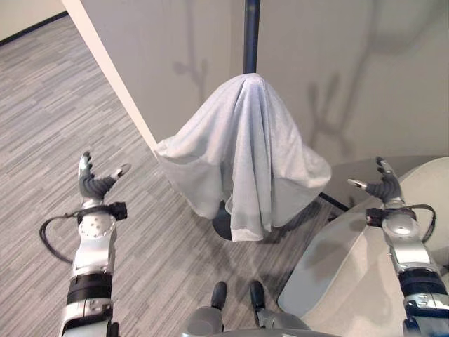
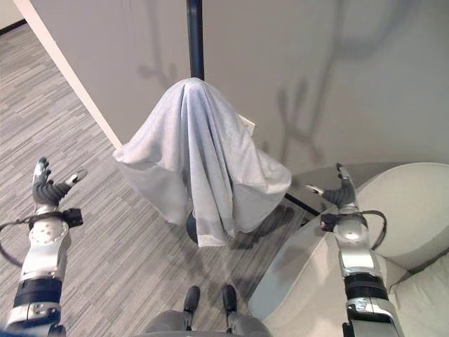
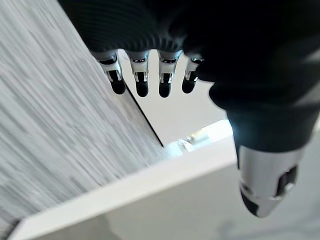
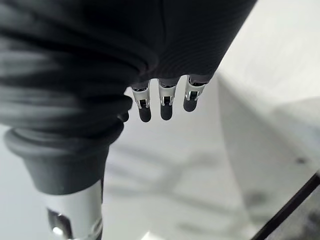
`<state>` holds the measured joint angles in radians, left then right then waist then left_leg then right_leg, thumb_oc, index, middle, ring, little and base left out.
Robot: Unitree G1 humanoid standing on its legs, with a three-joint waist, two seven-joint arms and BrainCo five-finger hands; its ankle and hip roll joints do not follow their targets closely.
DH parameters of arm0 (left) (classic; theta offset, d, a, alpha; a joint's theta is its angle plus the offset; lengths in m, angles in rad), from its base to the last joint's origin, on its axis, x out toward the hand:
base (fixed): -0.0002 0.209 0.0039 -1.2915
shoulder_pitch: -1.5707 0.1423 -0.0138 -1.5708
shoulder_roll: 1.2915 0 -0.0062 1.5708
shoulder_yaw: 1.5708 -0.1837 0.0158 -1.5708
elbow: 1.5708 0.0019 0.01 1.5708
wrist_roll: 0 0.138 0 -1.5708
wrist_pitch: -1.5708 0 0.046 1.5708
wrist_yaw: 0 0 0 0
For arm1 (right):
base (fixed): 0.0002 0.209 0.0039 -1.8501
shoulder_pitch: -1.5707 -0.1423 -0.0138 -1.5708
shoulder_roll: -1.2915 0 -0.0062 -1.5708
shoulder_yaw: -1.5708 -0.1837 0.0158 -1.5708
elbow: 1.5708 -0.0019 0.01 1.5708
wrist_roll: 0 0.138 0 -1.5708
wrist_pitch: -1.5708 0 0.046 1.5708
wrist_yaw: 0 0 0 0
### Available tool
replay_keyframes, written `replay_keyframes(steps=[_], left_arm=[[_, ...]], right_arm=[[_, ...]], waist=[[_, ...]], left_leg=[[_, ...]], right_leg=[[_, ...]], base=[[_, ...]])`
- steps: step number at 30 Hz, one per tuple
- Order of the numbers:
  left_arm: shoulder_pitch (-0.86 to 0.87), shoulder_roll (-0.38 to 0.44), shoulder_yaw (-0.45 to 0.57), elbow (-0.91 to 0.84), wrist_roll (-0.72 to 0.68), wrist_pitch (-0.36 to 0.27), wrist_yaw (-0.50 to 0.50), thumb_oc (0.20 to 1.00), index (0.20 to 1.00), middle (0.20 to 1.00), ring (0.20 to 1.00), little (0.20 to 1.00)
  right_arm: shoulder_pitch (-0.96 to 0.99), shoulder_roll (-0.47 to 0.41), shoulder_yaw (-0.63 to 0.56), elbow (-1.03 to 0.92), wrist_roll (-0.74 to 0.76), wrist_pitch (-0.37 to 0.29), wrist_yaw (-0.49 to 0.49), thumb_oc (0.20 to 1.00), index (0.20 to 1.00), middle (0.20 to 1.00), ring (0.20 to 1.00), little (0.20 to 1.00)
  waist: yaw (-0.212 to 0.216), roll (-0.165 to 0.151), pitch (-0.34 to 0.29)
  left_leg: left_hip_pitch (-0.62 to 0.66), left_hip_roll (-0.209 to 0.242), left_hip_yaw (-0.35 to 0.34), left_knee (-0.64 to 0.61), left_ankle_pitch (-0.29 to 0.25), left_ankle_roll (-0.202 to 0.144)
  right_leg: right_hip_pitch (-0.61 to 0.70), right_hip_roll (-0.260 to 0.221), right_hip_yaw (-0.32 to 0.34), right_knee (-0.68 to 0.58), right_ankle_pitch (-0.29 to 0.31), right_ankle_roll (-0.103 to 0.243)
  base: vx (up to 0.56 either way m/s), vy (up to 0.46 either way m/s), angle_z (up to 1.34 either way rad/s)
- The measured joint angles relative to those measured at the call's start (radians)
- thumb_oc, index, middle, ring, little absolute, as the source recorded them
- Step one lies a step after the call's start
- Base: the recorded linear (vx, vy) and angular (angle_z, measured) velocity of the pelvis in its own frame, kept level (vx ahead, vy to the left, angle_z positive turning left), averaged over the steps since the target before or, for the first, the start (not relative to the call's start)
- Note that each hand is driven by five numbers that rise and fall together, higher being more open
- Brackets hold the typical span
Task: Hang the clothes on the sofa on the clothes rack.
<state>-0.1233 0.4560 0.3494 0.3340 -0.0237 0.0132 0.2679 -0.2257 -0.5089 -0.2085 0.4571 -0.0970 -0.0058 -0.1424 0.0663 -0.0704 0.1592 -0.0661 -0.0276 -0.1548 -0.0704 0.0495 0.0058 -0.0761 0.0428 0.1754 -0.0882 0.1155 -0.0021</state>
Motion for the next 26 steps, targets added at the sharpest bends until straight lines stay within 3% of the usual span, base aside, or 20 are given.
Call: replay_keyframes(steps=[5,7,8,13,16,17,18,21,22,24,25,26], left_arm=[[0.127,-0.018,0.082,0.0,-0.007,0.003,-0.026,1.0,1.0,1.0,1.0,1.0],[0.181,-0.043,0.117,0.03,-0.033,-0.003,-0.036,1.0,1.0,1.0,1.0,1.0],[0.233,-0.094,0.16,0.061,-0.068,-0.002,-0.041,1.0,1.0,1.0,1.0,1.0],[0.277,-0.174,0.181,0.399,-0.12,-0.01,-0.088,1.0,1.0,1.0,1.0,1.0],[0.294,-0.231,0.194,0.483,-0.141,-0.001,-0.11,1.0,1.0,1.0,1.0,1.0],[0.297,-0.237,0.178,0.525,-0.151,-0.011,-0.12,1.0,1.0,1.0,1.0,1.0],[0.271,-0.217,0.077,0.685,-0.148,-0.002,-0.154,1.0,1.0,1.0,1.0,1.0],[0.226,-0.194,-0.068,0.85,-0.099,-0.018,-0.172,1.0,1.0,1.0,1.0,1.0],[0.198,-0.194,-0.08,0.897,-0.076,0.005,-0.181,1.0,1.0,1.0,1.0,1.0],[0.169,-0.199,-0.127,0.943,-0.051,-0.012,-0.193,1.0,1.0,1.0,1.0,1.0],[0.166,-0.198,-0.14,0.944,-0.033,-0.006,-0.194,1.0,1.0,1.0,1.0,1.0],[0.155,-0.187,-0.191,0.966,-0.028,-0.015,-0.193,1.0,1.0,1.0,1.0,1.0]], right_arm=[[0.13,-0.003,-0.15,-0.128,0.0,0.005,-0.025,1.0,1.0,1.0,1.0,1.0],[0.191,-0.018,-0.233,-0.2,-0.002,0.007,-0.04,1.0,1.0,1.0,1.0,1.0],[0.238,-0.043,-0.307,-0.21,-0.004,0.017,-0.071,1.0,1.0,1.0,1.0,1.0],[0.365,-0.097,-0.39,0.017,-0.04,0.022,-0.094,1.0,1.0,1.0,1.0,1.0],[0.387,-0.074,-0.389,0.093,-0.04,0.044,-0.092,1.0,1.0,1.0,1.0,1.0],[0.403,-0.065,-0.383,0.159,-0.038,0.014,-0.092,1.0,1.0,1.0,1.0,1.0],[0.363,-0.041,-0.299,0.453,-0.008,0.02,-0.068,1.0,1.0,1.0,1.0,1.0],[0.317,0.044,-0.232,0.675,0.052,-0.012,-0.049,1.0,1.0,1.0,1.0,1.0],[0.288,0.076,-0.211,0.741,0.08,0.02,-0.021,1.0,1.0,1.0,1.0,1.0],[0.278,0.152,-0.177,0.833,0.126,-0.025,0.008,1.0,1.0,1.0,1.0,1.0],[0.266,0.223,-0.15,0.868,0.141,-0.008,0.048,1.0,1.0,1.0,1.0,1.0],[0.264,0.307,-0.066,0.901,0.157,-0.037,0.061,1.0,1.0,1.0,1.0,1.0]], waist=[[0.0,0.002,-0.021],[-0.002,0.013,-0.03],[-0.005,0.017,-0.042],[-0.014,0.018,-0.073],[-0.032,0.014,-0.076],[-0.042,0.01,-0.084],[-0.038,-0.01,-0.12],[-0.039,-0.018,-0.122],[-0.039,-0.022,-0.123],[-0.036,-0.015,-0.126],[-0.034,-0.019,-0.129],[-0.031,-0.029,-0.131]], left_leg=[[-0.002,0.0,-0.001,-0.001,-0.009,0.002],[-0.003,-0.001,0.0,-0.001,-0.01,0.004],[-0.004,-0.001,0.0,0.0,-0.011,0.004],[-0.02,-0.001,0.0,0.003,-0.009,0.003],[-0.02,-0.001,0.001,0.003,-0.01,0.004],[-0.025,-0.001,0.002,0.005,-0.009,0.003],[-0.03,0.0,0.002,0.005,-0.01,0.003],[-0.043,0.002,0.003,0.005,-0.01,0.003],[-0.046,0.003,0.006,0.005,-0.01,0.003],[-0.053,0.001,0.008,0.006,-0.01,0.003],[-0.055,0.002,0.007,0.006,-0.01,0.003],[-0.057,0.003,0.001,0.005,-0.01,0.003]], right_leg=[[-0.003,0.0,0.0,0.0,-0.005,-0.002],[-0.003,-0.001,0.0,0.0,-0.007,-0.002],[-0.004,-0.001,0.0,0.0,-0.01,-0.003],[-0.02,0.0,0.0,0.0,-0.012,-0.003],[-0.02,0.0,0.001,0.0,-0.014,-0.002],[-0.026,-0.001,0.002,0.0,-0.014,-0.002],[-0.032,0.001,0.003,0.0,-0.028,0.006],[-0.045,0.001,0.002,0.0,-0.032,0.0],[-0.049,0.002,0.003,0.0,-0.031,-0.003],[-0.056,-0.002,-0.001,0.0,-0.03,-0.003],[-0.057,-0.001,-0.002,0.0,-0.03,-0.005],[-0.057,0.0,-0.014,0.0,-0.032,-0.011]], base=[[0.01,0.009,0.0],[0.02,0.049,0.0],[0.01,0.062,0.01],[0.0,0.037,-0.01],[0.0,0.0,0.0],[0.0,0.0,0.0],[0.0,0.0,0.0],[0.01,-0.007,-0.04],[0.03,-0.016,-0.08],[0.03,-0.031,-0.02],[0.03,-0.042,0.1],[0.04,-0.063,0.13]])
